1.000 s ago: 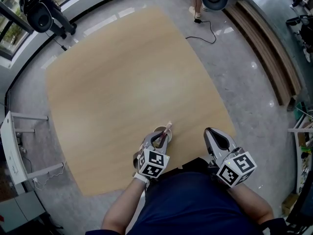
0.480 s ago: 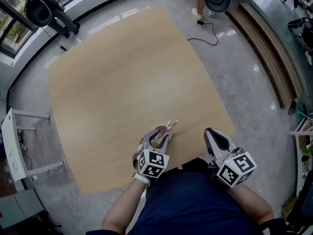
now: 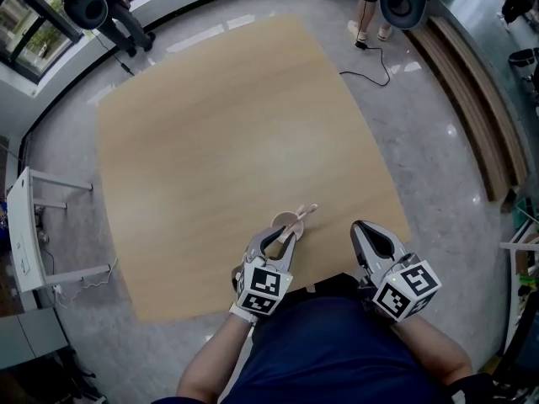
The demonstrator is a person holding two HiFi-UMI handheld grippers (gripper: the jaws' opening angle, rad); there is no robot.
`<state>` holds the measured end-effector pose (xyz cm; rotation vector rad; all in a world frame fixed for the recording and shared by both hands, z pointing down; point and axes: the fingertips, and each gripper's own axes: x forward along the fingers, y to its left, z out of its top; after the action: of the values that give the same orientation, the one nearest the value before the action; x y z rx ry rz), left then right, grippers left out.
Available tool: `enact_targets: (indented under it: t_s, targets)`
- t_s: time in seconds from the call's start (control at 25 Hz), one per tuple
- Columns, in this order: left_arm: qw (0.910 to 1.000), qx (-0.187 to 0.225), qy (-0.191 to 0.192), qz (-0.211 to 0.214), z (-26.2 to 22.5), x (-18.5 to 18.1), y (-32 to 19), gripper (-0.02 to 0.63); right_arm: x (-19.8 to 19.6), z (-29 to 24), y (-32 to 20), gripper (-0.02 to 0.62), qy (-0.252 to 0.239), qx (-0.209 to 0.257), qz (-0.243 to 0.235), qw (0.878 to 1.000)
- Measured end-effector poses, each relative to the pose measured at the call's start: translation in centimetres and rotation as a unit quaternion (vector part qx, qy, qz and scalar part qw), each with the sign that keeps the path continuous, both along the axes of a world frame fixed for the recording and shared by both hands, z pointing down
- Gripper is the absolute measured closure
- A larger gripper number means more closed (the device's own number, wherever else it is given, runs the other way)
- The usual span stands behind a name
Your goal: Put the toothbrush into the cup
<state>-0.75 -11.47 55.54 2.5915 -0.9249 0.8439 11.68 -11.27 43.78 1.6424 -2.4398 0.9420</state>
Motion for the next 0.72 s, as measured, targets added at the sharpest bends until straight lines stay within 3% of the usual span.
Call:
enact_targets:
  t_s: [0.2,0.32,0.72]
  targets:
    - [0.9955,0.016,0.076,-0.054,-4.6,-1.6,-0.6,0.599,-2.0,-0.1,-0.6,0.584,-0.002,0.006,-0.035,0.999]
    - [0.9913,0.029,0.107,-0.071,-7.3,-2.1,-0.5,0.6,-2.8,-0.5,-0.8,0.584,0.0,0.015,-0.053,0.998]
    - [0.9795,0.076,0.152,-0.108,-12.7,-3.5,-0.4,0.601,-6.7,-3.2,-1.8,0.584,0.03,0.096,-0.13,0.986]
